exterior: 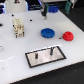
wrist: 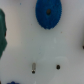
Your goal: Insert the blue gear onto the right peg, followed by the red gear
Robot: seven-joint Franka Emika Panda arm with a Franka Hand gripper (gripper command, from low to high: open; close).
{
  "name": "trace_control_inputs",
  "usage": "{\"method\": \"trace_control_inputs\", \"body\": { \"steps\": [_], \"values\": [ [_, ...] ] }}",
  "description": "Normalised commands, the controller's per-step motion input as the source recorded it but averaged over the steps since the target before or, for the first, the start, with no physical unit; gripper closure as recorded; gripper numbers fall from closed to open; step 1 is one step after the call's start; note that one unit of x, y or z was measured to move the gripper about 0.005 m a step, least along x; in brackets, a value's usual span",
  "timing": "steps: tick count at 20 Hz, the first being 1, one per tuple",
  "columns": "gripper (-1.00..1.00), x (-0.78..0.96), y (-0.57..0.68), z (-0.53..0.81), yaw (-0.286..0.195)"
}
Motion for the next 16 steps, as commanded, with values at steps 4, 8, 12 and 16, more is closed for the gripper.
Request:
{"method": "trace_control_inputs", "body": {
  "steps": [4, 8, 12, 16],
  "values": [
    [-1.0, -0.23, 0.12, -0.59, 0.0],
    [-1.0, -0.23, 0.04, -0.54, 0.0],
    [-1.0, -0.23, 0.01, -0.53, 0.0],
    [-1.0, -0.21, 0.0, -0.52, 0.0]
  ]
}}
